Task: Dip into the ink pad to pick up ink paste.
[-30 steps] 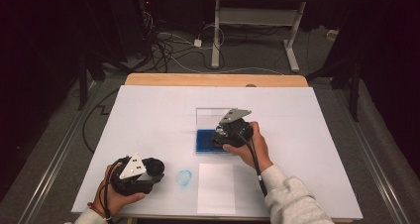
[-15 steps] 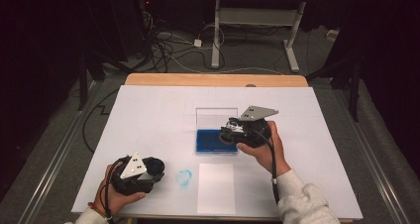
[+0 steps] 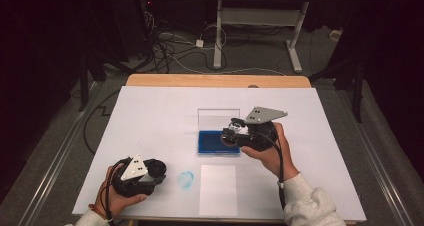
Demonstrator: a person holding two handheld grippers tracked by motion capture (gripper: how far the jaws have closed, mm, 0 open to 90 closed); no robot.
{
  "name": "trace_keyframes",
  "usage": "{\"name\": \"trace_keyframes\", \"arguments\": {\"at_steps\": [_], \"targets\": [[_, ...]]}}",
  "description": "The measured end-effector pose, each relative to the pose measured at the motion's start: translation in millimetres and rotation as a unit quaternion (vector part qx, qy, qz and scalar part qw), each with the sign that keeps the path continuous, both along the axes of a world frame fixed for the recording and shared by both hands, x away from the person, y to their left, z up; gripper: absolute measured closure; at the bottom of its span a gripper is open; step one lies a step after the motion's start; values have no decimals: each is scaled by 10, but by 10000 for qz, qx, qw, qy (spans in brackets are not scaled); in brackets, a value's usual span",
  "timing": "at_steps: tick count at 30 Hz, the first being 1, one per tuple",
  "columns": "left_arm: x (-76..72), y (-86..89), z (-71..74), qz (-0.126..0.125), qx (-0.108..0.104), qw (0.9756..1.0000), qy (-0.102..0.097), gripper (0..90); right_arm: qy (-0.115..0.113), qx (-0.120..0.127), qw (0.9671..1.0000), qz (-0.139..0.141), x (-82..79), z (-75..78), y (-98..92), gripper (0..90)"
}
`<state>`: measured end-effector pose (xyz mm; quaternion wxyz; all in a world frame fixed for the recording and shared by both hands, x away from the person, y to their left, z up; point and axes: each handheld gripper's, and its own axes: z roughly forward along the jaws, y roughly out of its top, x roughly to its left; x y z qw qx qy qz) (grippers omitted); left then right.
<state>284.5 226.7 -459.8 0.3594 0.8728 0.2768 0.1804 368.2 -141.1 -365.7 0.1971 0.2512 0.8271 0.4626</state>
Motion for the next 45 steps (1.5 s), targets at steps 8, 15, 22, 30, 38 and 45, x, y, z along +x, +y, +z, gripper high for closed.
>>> {"name": "trace_keyframes", "arguments": {"at_steps": [8, 15, 22, 30, 38, 45], "targets": [[2, 5, 3, 9, -5, 10000, 13, 367, -92, 72, 9999, 102, -146, 44, -36, 570], [3, -6, 3, -6, 15, 10000, 10, 367, -205, 123, 9994, 261, -297, 123, -120, 570], [8, -9, 1, -9, 12, 10000, 16, 367, -237, 131, 9993, 241, -363, 145, -152, 570], [7, -9, 0, 4, 12, 10000, 19, 367, -204, 136, 9992, 312, -415, 140, -166, 570], [13, -3, -1, 1, 15, 10000, 21, 367, -179, 115, 9988, 432, -507, 112, -166, 570], [12, 1, 1, -2, 0, 10000, 15, 367, -224, 7, 9981, 572, -583, 97, -140, 570]]}}
